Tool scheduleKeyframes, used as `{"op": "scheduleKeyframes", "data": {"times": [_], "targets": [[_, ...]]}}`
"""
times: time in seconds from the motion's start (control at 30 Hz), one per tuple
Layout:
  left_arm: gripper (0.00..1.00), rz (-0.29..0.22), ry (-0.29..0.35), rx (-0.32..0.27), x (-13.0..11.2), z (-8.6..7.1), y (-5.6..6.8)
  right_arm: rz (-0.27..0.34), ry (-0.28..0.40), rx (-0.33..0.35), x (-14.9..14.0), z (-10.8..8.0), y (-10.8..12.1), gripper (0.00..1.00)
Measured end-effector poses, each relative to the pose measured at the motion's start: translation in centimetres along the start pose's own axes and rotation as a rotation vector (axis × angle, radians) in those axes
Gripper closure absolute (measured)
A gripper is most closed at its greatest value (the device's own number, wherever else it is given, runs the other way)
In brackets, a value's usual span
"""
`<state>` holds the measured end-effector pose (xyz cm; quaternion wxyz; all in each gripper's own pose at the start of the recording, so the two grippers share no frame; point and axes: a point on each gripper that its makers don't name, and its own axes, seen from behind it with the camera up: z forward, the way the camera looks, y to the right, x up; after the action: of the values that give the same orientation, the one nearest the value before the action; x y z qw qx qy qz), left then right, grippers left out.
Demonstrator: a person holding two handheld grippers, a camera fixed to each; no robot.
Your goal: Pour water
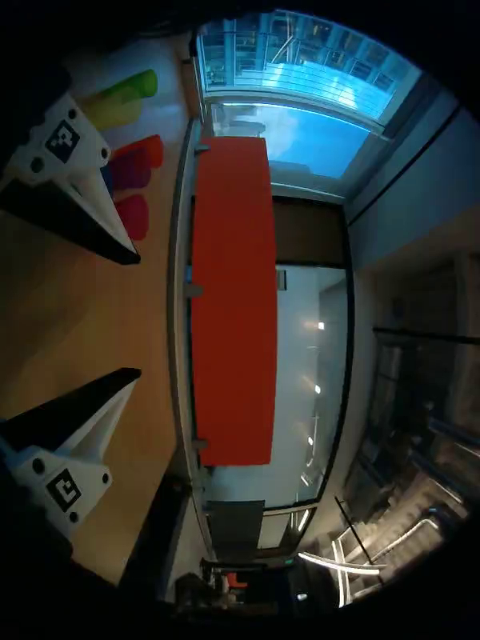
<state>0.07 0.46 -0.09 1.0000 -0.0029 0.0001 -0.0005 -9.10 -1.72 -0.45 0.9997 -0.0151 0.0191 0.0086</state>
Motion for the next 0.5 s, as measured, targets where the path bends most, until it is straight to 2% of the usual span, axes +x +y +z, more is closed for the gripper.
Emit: {"op": "scheduleKeyframes", "data": {"times": [0.5], "targets": [[0.00, 0.000, 0.000, 0.000, -0.06, -0.03, -0.06, 0.000, -0.018, -0.005, -0.83, 0.43, 0.21, 0.00]]}}
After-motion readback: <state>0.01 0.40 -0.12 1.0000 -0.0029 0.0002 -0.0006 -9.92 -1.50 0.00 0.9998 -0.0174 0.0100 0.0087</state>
